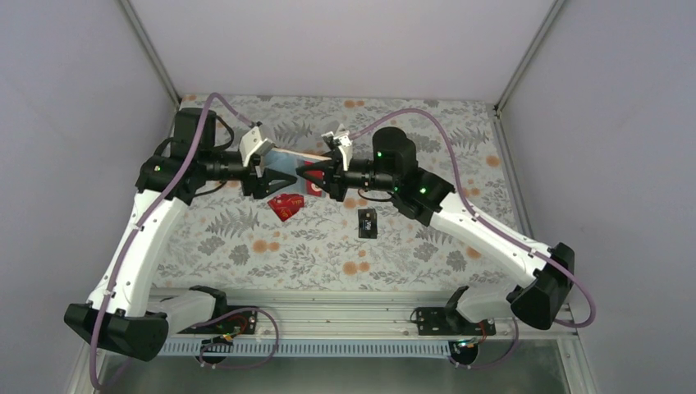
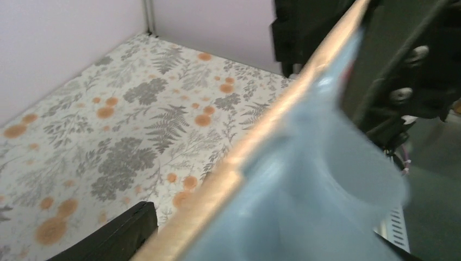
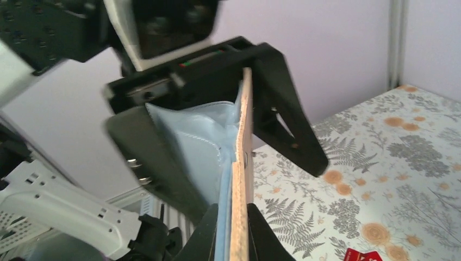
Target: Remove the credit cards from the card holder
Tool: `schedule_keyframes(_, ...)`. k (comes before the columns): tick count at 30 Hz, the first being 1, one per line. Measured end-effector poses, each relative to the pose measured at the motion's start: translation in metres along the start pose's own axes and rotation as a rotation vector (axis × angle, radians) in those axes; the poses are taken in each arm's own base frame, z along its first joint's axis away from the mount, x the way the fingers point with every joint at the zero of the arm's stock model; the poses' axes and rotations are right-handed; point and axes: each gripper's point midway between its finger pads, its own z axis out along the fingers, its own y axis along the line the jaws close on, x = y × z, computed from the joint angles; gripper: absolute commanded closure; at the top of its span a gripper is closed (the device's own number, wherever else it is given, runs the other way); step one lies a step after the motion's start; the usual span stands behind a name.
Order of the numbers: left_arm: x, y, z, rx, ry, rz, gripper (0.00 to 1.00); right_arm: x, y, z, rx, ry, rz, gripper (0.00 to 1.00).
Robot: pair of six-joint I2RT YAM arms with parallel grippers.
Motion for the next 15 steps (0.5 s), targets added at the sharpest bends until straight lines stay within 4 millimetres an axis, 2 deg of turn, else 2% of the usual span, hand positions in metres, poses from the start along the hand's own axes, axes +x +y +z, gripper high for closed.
schedule_keyframes(2,0.004,0.006,0.002,-0.018,0.014,-0.01,0.47,-0.002,0.007,-0.002,-0.029,0.0,-0.015,0.96)
schedule_keyframes(5,0.004,0.005,0.004,-0.018,0.018,-0.013,0.83,0.0,0.007,-0.003,-0.036,0.009,-0.02,0.95)
schedule_keyframes(6,0.004,0.005,0.003,-0.021,0.02,-0.015,0.95,0.0,0.007,-0.004,-0.038,0.01,-0.024,0.9)
schedule_keyframes(9,0.005,0.003,0.003,-0.016,0.02,-0.016,0.97,0.001,0.007,-0.006,-0.036,0.014,-0.041,0.67)
schedule_keyframes(11,0.004,0.001,0.003,-0.008,0.016,-0.009,0.97,0.0,0.01,-0.01,-0.047,0.017,-0.057,0.55)
schedule_keyframes(13,0.004,-0.002,0.003,0.008,0.013,-0.008,0.98,-0.006,0.016,-0.019,-0.055,0.001,-0.085,0.5)
schedule_keyframes(15,0.003,-0.006,0.002,0.03,0.008,-0.006,0.98,-0.009,0.021,-0.032,-0.059,-0.019,-0.114,0.48)
